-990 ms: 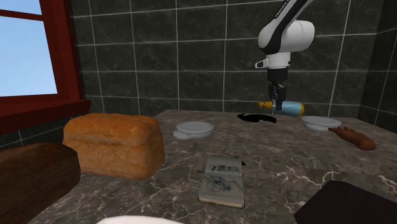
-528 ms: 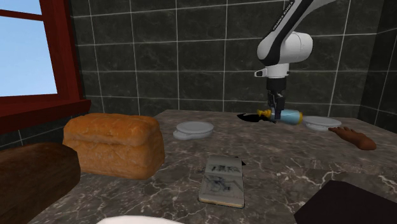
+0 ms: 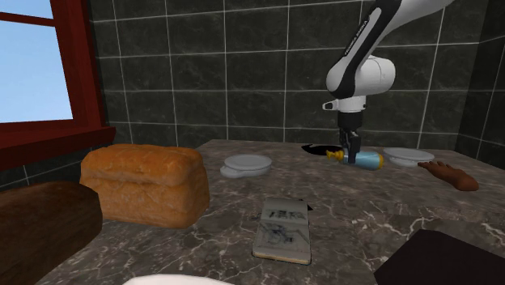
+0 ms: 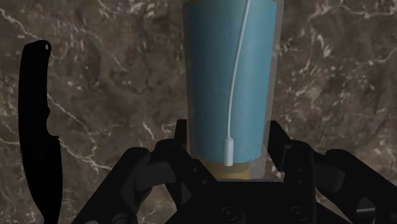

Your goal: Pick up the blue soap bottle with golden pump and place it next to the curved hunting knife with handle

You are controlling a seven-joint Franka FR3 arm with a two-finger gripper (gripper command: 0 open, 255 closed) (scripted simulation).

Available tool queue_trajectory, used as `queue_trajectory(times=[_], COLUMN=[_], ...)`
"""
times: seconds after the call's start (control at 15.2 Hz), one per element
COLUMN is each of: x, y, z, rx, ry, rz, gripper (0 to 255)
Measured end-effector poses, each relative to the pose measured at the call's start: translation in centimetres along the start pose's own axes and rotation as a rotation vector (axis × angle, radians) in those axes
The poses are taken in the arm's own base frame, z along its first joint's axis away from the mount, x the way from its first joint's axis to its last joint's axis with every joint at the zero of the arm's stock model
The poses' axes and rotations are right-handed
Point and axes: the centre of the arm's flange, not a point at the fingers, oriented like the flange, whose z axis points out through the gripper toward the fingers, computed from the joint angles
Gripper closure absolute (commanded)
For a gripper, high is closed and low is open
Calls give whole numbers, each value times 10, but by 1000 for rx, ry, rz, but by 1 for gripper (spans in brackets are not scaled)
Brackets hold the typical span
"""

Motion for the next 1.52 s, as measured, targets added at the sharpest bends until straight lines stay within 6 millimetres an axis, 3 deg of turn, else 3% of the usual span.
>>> queue_trajectory(times=[0.46,0.53,0.92,1.25,1.52], x=[0,0,0,2,0], y=[-1,-1,-1,0,-1], z=[7,7,7,-37,-42], rx=[-1,-1,-1,-2,-1], ry=[1,0,0,0,0], rz=[0,0,0,0,0], gripper=[255,0,0,0,0])
